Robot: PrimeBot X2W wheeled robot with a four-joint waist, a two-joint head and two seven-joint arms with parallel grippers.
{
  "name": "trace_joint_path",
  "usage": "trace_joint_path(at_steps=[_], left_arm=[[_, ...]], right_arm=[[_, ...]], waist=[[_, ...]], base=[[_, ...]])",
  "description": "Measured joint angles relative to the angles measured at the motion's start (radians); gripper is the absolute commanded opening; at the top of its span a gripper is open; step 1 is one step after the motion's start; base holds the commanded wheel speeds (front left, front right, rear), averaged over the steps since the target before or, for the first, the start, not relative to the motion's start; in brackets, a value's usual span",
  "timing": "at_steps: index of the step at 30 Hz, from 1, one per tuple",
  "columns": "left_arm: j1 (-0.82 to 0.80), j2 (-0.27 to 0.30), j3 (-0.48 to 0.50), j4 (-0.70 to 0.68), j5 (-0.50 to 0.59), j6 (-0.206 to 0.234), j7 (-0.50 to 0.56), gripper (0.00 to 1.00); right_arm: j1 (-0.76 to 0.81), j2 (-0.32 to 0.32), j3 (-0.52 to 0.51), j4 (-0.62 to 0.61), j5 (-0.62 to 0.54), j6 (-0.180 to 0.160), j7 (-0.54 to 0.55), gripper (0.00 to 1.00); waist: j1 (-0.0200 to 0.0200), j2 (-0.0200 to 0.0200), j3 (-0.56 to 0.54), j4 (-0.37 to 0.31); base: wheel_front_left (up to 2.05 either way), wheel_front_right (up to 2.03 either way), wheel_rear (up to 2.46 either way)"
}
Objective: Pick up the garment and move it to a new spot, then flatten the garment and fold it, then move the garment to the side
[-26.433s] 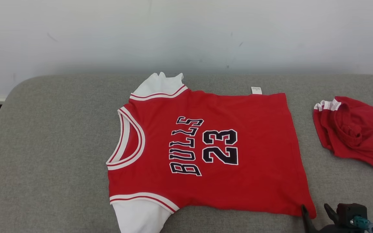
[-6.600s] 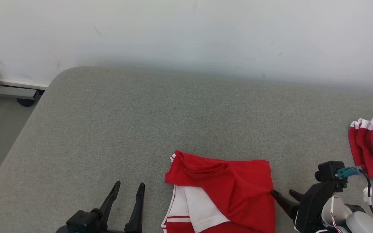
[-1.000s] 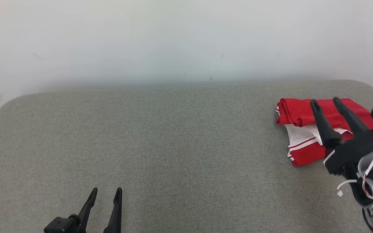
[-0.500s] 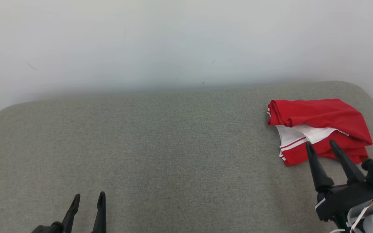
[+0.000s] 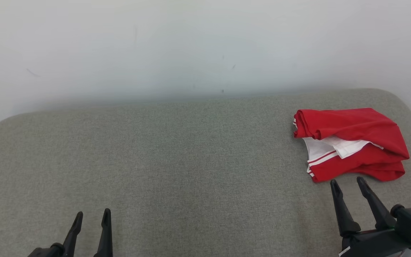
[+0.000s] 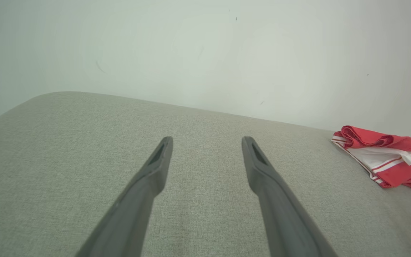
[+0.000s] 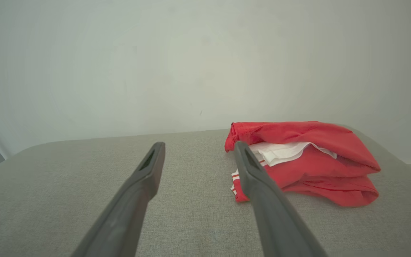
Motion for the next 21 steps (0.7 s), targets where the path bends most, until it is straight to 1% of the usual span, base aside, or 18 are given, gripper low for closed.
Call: trace_joint_path(at_steps=[2, 13, 18, 21], left_arm=[[0.001, 0.000, 0.004, 0.000, 0.000, 0.000, 0.000, 1.00], [0.021, -0.005, 0.024, 0.002, 0.019, 0.000, 0.000, 1.00], [0.020, -0.007, 0.027, 0.002, 0.026, 0.000, 0.002, 1.00], [0.020, -0.012, 0.031, 0.002, 0.027, 0.000, 0.005, 1.00]], right_arm=[[0.013, 0.015, -0.004, 0.001, -0.001, 0.000, -0.007, 1.00], [0.037, 0.036, -0.022, 0.046, -0.121, 0.000, -0.023, 1.00], [0.037, 0.058, -0.034, 0.062, -0.156, 0.000, -0.023, 1.00], [0.038, 0.074, -0.059, 0.067, -0.158, 0.000, -0.024, 1.00]], waist=[[0.0000, 0.0000, -0.001, 0.000], [0.0000, 0.0000, -0.003, 0.001], [0.0000, 0.0000, -0.003, 0.005], [0.0000, 0.0000, -0.002, 0.007]], base=[[0.00, 0.00, 0.00], [0.00, 0.00, 0.00], [0.00, 0.00, 0.00], [0.00, 0.00, 0.00]])
